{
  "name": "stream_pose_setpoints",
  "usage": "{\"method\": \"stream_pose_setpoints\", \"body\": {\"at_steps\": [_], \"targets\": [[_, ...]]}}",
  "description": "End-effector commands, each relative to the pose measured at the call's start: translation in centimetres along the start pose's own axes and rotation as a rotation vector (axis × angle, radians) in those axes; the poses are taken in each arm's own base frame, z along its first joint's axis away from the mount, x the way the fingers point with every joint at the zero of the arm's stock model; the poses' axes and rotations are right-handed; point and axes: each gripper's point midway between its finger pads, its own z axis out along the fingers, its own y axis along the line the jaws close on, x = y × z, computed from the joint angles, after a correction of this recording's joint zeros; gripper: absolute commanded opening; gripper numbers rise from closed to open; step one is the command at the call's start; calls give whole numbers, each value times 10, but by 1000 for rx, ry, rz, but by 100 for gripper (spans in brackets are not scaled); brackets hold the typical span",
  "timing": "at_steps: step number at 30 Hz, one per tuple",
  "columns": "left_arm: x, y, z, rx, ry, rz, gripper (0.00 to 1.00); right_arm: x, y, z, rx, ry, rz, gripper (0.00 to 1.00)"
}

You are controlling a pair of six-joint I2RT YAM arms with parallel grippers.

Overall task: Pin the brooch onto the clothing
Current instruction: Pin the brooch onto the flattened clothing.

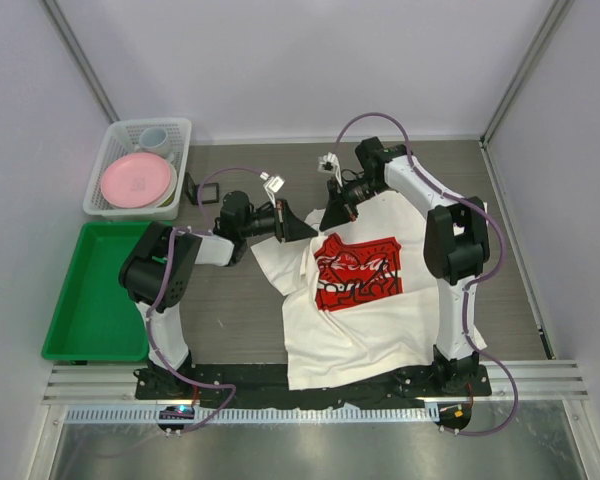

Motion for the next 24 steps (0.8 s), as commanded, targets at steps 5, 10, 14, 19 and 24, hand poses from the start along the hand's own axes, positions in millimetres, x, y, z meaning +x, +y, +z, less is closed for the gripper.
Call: {"method": "stream_pose_setpoints", "body": {"at_steps": [5,10,14,19,24], "targets": [[-14,8,8,-54,-32,11,5,-39,47,4,-67,-50,-145,1],[-13,12,8,-75,-29,-9,4,-42,51,2,-66,-53,-176,1],[-10,15,11,-88,-9,-22,4,-44,56,3,-71,-50,-211,1],[-9,17,13,-105,12,-23,5,-46,60,5,-73,-44,-241,1],[-8,20,13,-118,23,-33,4,-47,64,6,-76,-37,-263,1]]}}
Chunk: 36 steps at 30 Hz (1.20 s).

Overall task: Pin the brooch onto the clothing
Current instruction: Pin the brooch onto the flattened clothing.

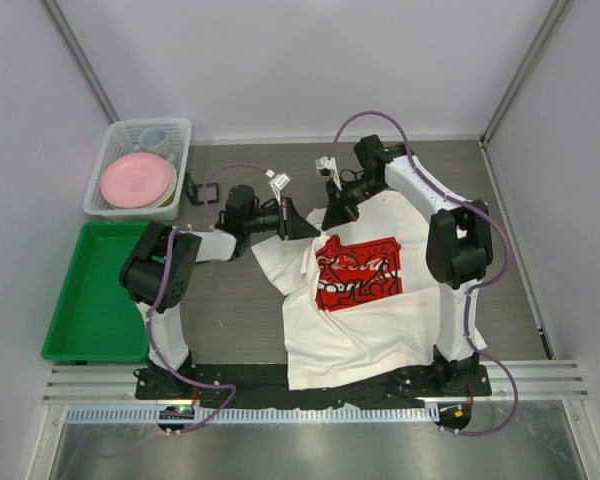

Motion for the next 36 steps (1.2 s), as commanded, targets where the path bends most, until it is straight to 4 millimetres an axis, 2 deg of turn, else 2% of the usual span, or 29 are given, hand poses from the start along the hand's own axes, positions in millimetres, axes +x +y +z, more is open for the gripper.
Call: {"method": "stream_pose_setpoints", "body": {"at_steps": [1,13,19,29,30,35,36], "targets": [[-11,16,5,-93,-32,-9,4,-58,60,3,-125,-122,-131,1],[-7,25,6,-148,1,-43,5,-60,67,6,-133,-108,-181,1],[-1,37,3,-220,16,-86,5,-59,70,5,-133,-104,-199,1],[-2,36,4,-202,10,-86,5,-59,71,4,-131,-101,-206,1],[-12,30,4,-175,-34,-82,6,-58,70,5,-130,-99,-206,1],[-18,37,-9,-169,-134,-177,7,-56,65,2,-121,-99,-164,1],[-25,36,-11,-163,-171,-181,7,-56,64,1,-115,-97,-139,1]]}}
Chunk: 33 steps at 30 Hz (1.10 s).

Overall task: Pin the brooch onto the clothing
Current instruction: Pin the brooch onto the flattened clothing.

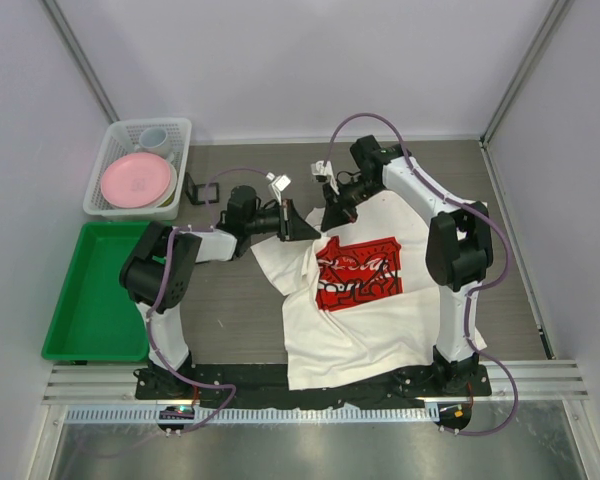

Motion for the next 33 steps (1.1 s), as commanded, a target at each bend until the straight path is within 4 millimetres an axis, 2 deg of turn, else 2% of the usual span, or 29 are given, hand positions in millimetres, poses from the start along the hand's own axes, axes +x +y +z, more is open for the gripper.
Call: {"method": "stream_pose_setpoints", "body": {"at_steps": [1,10,15,22,27,33], "targets": [[-36,29,-14,-106,-225,-84,8,-68,55,-7,-118,-171,-31,1],[-44,26,-19,-104,-277,-69,17,-68,35,-6,-61,-167,79,1],[-46,29,-23,-119,-288,-72,18,-66,30,-5,-48,-163,99,1],[-49,28,-23,-120,-293,-57,27,-65,28,-4,-43,-162,117,1],[-50,28,-23,-120,-293,-50,30,-65,25,-3,-36,-161,127,1],[-49,31,-26,-135,-295,-58,29,-63,24,-1,-33,-155,139,1]]}}
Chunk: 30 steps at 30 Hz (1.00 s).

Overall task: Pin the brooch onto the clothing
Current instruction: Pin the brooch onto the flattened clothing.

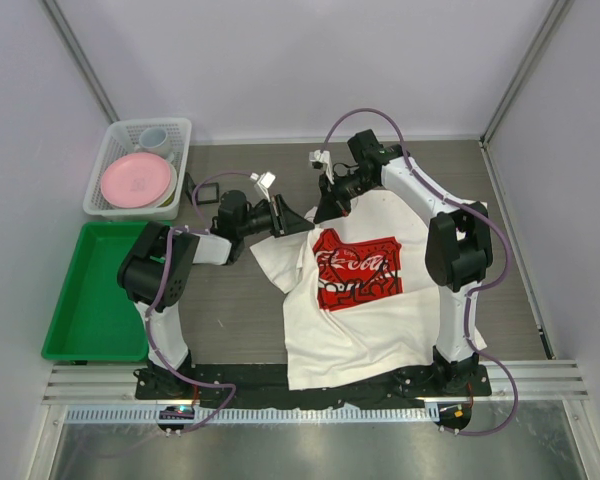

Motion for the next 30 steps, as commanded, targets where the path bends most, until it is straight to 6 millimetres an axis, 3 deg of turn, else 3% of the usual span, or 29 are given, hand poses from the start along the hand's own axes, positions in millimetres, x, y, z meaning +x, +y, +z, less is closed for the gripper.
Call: {"method": "stream_pose_setpoints", "body": {"at_steps": [1,30], "targets": [[-29,16,-5,-81,-120,34,30,-33,43,-4,-98,-70,8,1],[-20,-12,-9,46,-49,200,43,-28,29,4,-81,-63,61,1]]}}
